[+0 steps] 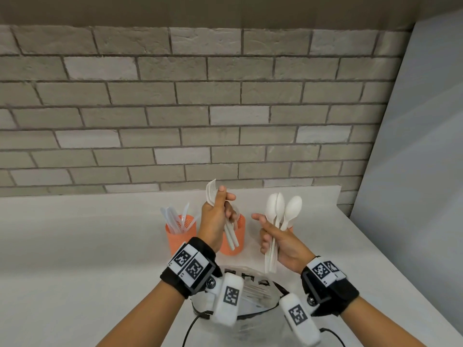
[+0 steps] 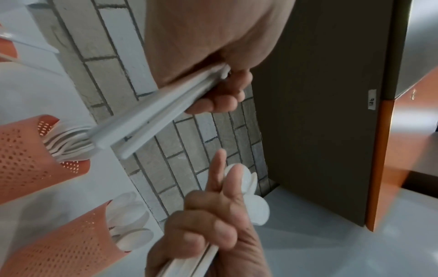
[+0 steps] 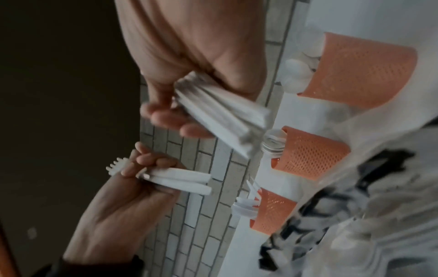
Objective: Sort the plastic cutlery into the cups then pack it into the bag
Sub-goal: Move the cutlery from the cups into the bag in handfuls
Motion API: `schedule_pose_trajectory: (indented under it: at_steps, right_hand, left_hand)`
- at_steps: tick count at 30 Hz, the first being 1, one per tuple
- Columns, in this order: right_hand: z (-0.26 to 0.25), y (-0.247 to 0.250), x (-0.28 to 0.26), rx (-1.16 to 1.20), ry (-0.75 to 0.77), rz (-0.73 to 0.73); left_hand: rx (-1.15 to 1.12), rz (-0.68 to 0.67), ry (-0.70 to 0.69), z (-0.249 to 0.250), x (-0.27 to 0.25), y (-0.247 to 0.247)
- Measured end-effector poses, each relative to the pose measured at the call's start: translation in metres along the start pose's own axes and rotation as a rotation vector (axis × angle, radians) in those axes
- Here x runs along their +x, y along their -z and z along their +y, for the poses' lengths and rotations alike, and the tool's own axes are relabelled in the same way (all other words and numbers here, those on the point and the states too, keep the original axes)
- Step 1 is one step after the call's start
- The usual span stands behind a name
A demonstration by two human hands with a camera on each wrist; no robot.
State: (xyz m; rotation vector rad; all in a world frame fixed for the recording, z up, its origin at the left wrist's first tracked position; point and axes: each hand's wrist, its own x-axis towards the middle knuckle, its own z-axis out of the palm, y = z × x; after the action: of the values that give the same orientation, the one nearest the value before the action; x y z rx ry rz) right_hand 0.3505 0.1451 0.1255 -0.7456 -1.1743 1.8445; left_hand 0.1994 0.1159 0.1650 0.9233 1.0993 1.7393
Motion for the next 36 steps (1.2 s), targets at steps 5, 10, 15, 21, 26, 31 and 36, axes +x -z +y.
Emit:
schedule_pose_trajectory:
  at_steps: [5,10,15,21,26,31,36]
  right_hand:
    - [0.000,0.023,0.010,-0.036,0.152,0.241]
    - [-0.012,0.056,0.029,-0.066,0.326,0.568]
    - [-0.022,0.074,0.058,-0.031,0.466,0.660]
    - [-0.012,0.076,0.096,-0.116,0.430,0.619]
    - [0.005,0.073,0.115,-0.175,0.325,0.593]
    - [0.024,0.081,0.122,-0.231,0.273,0.513]
    - [0.044,0.093,0.132,-0.418,0.271,0.492]
  left_hand:
    - [0.008,0.057,0.019,-0.007,0.011,0.007]
    - [-0.041,0.177,0.105,-0.017,0.033,0.026]
    - [0.037,0.282,0.112,-0.031,0.059,0.036]
    - [0.098,0.291,0.054,-0.043,0.083,0.020]
    - [0.172,0.307,0.053,-0.052,0.099,0.007]
    - [0.261,0.315,0.033,-0.070,0.111,0.001]
    - [0.308,0.258,0.015,-0.093,0.118,0.000]
